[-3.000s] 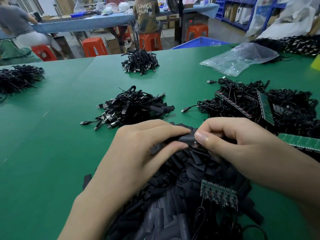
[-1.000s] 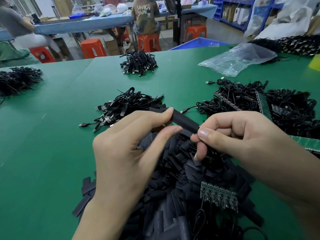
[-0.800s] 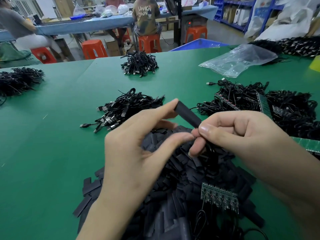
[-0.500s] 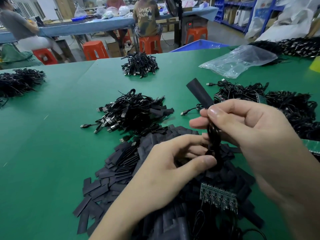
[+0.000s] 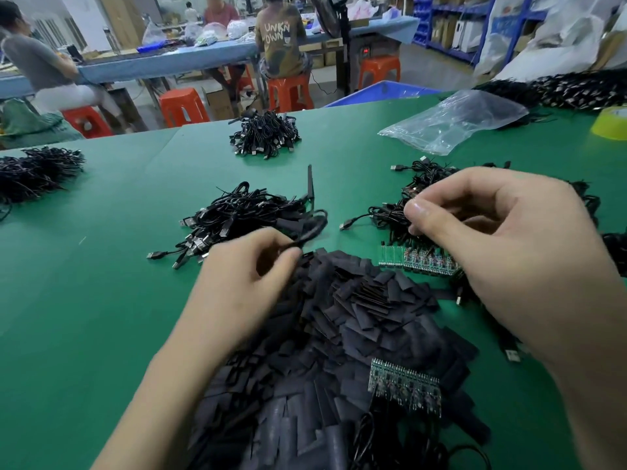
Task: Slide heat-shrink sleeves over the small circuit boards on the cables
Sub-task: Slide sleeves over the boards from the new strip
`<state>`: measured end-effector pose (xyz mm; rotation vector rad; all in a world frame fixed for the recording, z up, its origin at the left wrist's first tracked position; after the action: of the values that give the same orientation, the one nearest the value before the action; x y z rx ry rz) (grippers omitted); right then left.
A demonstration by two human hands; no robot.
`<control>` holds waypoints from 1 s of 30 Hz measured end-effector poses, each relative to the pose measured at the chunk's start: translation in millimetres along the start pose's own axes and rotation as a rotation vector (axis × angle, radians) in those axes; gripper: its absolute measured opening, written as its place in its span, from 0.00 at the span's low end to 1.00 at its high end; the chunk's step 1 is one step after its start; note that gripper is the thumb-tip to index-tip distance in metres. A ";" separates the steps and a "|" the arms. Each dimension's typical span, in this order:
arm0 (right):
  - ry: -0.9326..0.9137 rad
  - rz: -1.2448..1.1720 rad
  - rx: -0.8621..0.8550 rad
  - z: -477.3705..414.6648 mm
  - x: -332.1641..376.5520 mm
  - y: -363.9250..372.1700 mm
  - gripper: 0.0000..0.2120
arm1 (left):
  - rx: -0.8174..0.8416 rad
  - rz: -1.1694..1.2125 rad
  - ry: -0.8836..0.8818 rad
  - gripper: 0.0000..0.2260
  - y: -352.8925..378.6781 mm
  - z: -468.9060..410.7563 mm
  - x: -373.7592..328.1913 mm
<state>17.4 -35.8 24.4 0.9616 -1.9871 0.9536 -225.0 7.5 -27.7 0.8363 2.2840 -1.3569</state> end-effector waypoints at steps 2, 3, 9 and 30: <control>0.000 -0.025 0.022 0.3 2.7 -1.4 0.07 | -0.056 -0.174 0.019 0.06 1.6 -25.3 9.3; -0.002 -0.038 0.025 0.5 4.0 -2.2 0.07 | -0.074 -0.250 0.023 0.07 3.4 -39.7 14.1; -0.038 -0.101 -0.013 -2.7 7.2 -11.7 0.08 | -0.036 -0.556 -0.008 0.15 15.4 -109.2 33.5; -0.088 0.054 0.419 11.1 10.3 14.3 0.11 | 0.563 -0.436 0.256 0.21 65.8 64.6 -59.2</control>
<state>-2.5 -41.8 23.5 1.1958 -1.9299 1.4162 -137.1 -43.4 -68.9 0.7204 2.3948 -2.2753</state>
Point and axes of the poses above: each hand's wrist, its own z-axis away from the middle knuckle, its own y-axis out of the palm, x = y × z, the point moved 3 cm from there along -z, towards the middle knuckle, and after that the axes turned 9 degrees about -x, right-handed, at the moved point
